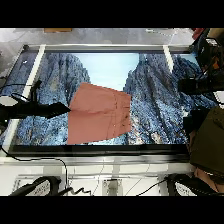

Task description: Fold the clothes and pants, and hang the long-sleeved shirts on hangers.

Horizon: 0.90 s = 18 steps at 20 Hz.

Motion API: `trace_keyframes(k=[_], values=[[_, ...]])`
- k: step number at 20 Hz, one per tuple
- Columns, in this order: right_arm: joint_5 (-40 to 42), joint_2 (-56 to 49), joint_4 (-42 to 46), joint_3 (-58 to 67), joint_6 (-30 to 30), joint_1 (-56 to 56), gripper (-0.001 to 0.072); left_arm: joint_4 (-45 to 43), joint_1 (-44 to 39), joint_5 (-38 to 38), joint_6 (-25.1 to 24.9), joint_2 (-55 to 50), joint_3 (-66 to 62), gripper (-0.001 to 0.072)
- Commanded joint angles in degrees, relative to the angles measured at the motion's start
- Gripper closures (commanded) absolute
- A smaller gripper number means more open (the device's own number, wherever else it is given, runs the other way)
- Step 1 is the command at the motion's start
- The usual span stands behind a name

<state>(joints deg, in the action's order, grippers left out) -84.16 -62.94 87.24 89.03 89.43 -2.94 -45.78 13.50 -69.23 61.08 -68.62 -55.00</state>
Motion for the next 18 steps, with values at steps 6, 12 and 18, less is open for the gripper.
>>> trace_keyframes(k=[6,12,18], values=[[-0.02,-0.04,-0.02,0.00,0.00,-0.02,0.0693,0.00,0.04,0.00,0.00,-0.02,0.00,0.0010],[0.44,-0.04,-0.04,0.00,0.04,-0.02,0.0692,0.00,0.04,0.00,0.00,-0.02,0.00,0.0010],[6.23,-0.04,-0.11,0.00,0.04,-0.02,0.0692,0.00,0.04,0.92,0.17,-0.04,0.00,0.0010]])
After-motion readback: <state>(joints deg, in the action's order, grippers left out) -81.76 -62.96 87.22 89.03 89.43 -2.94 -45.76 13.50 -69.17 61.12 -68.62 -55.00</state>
